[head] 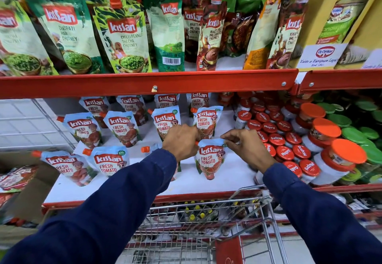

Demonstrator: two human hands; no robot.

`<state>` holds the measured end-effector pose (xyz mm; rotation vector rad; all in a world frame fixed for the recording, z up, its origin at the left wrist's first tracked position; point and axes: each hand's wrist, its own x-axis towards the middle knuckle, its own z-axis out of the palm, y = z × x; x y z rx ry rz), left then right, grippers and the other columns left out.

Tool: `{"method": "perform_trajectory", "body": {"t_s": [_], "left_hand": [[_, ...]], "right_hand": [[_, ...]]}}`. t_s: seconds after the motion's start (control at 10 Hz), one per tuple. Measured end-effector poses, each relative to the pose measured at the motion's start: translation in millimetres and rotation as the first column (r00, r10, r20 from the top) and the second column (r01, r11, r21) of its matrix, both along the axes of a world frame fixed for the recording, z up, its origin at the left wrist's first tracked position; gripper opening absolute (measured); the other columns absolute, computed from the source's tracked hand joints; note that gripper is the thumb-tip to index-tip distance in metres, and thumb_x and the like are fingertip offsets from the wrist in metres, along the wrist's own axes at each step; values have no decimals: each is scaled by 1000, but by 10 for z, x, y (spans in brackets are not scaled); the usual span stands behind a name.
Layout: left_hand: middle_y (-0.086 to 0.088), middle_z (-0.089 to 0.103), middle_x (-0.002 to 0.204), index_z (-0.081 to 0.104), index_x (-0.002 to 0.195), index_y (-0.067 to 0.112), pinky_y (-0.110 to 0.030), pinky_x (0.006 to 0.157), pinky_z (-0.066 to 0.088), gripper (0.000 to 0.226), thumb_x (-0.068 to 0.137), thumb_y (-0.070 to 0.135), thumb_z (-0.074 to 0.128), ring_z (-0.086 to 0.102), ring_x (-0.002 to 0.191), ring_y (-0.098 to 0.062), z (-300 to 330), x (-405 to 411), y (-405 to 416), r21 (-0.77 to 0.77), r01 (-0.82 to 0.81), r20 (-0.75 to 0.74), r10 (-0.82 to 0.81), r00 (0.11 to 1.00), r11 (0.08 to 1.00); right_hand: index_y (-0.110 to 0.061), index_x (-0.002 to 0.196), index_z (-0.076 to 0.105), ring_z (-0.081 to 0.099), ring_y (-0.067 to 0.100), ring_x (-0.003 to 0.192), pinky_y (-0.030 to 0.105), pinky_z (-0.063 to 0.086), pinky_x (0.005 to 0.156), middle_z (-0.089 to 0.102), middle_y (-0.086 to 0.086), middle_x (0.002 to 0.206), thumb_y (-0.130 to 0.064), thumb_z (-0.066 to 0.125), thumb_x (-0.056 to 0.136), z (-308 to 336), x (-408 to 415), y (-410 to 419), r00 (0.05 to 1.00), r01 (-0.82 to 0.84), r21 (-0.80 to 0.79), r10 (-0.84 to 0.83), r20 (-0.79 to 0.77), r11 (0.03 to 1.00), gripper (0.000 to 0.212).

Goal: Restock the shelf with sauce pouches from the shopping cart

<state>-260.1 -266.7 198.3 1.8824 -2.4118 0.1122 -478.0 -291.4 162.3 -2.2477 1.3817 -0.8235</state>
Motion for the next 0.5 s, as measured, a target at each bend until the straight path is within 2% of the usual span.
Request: {"method": "perform_trajectory", "body": {"t_s": [0.2, 0.3, 0.5], "left_hand": [[-8, 75, 103, 70, 120, 20, -40, 78, 56, 39, 87, 40, 68, 69, 94, -31, -36, 0, 37, -34, 19, 42, -17, 999, 999], [-10, 74, 103, 67, 122, 18, -39, 74, 54, 43, 86, 42, 68, 69, 93, -31, -39, -22, 96, -70, 35, 37, -32, 999, 997], [-7, 72, 112, 64, 122, 18, -38, 75, 55, 41, 88, 41, 64, 68, 96, -29, 68, -9, 221, -115, 69, 13, -68, 998, 991]], "right_hand": [[-15, 106, 73, 66, 8, 78, 25, 56, 75, 76, -2, 96, -13, 69, 86, 2, 52, 28, 1000, 28, 32, -28, 1, 999, 20], [-16, 109, 71, 67, 7, 80, 27, 58, 78, 75, -3, 100, -12, 73, 83, 3, 72, 63, 999, 40, 47, -41, 9, 998, 26], [-11, 116, 68, 68, 15, 89, 33, 58, 85, 74, 5, 108, -13, 76, 80, 103, 84, 175, 989, 118, 49, -122, 81, 992, 37]]}}
